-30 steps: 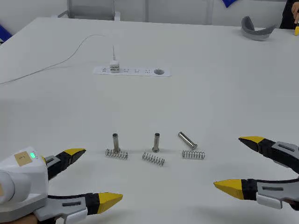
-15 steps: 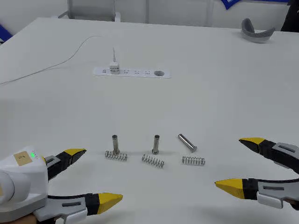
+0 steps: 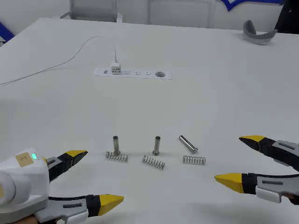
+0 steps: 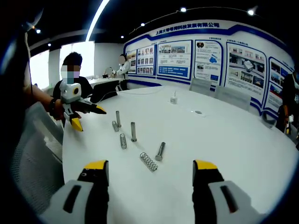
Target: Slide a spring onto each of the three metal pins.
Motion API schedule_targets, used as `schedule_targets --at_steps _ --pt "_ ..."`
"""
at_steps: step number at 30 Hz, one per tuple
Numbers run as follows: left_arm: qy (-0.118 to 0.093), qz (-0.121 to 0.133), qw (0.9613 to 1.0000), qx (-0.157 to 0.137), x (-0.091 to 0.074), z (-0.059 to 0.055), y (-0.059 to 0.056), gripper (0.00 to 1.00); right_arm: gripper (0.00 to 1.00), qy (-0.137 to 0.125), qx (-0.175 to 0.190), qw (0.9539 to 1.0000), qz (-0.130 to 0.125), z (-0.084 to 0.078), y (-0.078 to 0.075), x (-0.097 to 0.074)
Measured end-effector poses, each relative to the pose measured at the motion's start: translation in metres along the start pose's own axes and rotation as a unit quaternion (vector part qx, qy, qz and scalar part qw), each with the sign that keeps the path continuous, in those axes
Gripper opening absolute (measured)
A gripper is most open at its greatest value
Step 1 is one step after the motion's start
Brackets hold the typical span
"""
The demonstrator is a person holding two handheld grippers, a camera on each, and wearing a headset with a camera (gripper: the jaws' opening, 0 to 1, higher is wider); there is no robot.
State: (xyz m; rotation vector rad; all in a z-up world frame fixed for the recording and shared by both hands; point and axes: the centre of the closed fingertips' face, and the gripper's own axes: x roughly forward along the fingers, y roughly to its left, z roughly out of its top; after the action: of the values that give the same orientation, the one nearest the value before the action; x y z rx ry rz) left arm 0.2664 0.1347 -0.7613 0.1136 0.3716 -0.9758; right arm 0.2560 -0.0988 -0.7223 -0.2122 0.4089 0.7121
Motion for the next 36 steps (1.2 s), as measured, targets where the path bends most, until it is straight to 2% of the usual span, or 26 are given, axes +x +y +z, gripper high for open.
schedule_targets --at_steps 12,17,36 --pt "-0.003 -0.001 1.0 -0.002 0.0 0.001 -0.001 0.86 0.66 0.009 -0.004 0.9999 -0.009 0.009 -0.009 0.006" --pt "-0.004 0.0 1.0 -0.002 0.0 0.0 -0.002 0.86 0.61 0.021 -0.006 0.9996 -0.016 0.01 -0.014 0.01" --pt "-0.004 0.0 1.0 -0.004 0.0 0.0 -0.003 0.85 0.47 0.065 -0.019 0.9976 -0.017 0.017 -0.021 0.036"
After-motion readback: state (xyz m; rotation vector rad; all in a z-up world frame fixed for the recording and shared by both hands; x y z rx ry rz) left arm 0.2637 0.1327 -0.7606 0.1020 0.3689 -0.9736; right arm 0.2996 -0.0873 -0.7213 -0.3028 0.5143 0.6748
